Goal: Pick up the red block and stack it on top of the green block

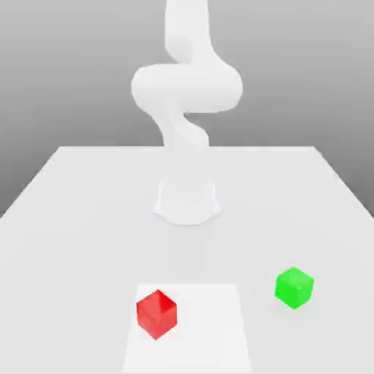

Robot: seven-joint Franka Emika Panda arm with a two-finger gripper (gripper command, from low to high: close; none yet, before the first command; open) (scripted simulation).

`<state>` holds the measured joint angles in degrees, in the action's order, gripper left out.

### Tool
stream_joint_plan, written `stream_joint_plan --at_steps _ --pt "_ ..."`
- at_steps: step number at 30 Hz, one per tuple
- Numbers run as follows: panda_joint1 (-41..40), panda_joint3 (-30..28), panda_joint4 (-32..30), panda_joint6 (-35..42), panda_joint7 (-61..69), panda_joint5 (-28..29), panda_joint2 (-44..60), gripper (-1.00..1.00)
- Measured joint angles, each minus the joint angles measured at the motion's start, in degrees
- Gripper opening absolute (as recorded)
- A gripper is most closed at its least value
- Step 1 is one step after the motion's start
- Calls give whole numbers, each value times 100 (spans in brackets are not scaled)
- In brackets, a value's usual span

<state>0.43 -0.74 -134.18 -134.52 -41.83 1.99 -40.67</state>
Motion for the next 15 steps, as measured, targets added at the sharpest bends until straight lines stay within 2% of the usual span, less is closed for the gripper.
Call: stream_joint_plan --at_steps 8,15 --pt "122 -403 -783 -896 1477 440 1702 0" --pt "254 -835 -1458 -1682 3064 365 3153 0"
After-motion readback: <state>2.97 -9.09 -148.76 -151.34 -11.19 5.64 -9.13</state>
